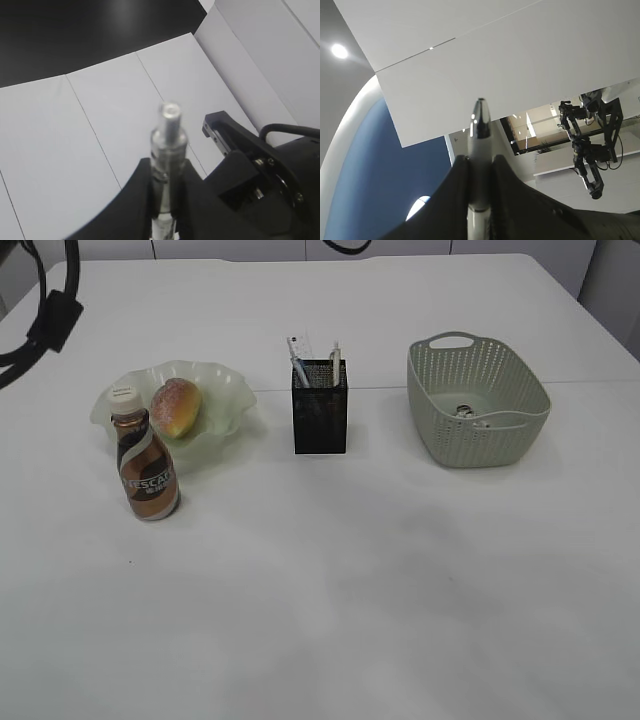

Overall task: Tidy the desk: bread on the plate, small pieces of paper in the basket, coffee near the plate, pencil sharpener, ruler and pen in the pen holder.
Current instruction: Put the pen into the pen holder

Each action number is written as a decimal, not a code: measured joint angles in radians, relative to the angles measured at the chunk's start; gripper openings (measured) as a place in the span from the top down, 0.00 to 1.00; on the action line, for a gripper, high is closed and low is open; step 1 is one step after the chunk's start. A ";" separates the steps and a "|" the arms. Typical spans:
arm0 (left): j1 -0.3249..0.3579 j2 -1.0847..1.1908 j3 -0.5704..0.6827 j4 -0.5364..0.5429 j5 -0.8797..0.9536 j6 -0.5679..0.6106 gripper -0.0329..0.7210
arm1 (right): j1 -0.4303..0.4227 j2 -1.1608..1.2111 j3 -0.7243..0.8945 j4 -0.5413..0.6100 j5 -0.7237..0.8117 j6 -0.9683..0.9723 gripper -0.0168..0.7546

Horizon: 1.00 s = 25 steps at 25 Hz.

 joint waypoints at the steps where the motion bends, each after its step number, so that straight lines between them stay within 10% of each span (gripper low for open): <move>1: 0.000 0.000 0.000 0.000 0.000 0.000 0.86 | 0.000 0.000 0.000 0.000 0.000 0.000 0.86; 25: 0.000 0.000 0.000 0.000 0.000 0.000 0.87 | 0.000 0.000 0.000 0.005 0.000 -0.055 0.85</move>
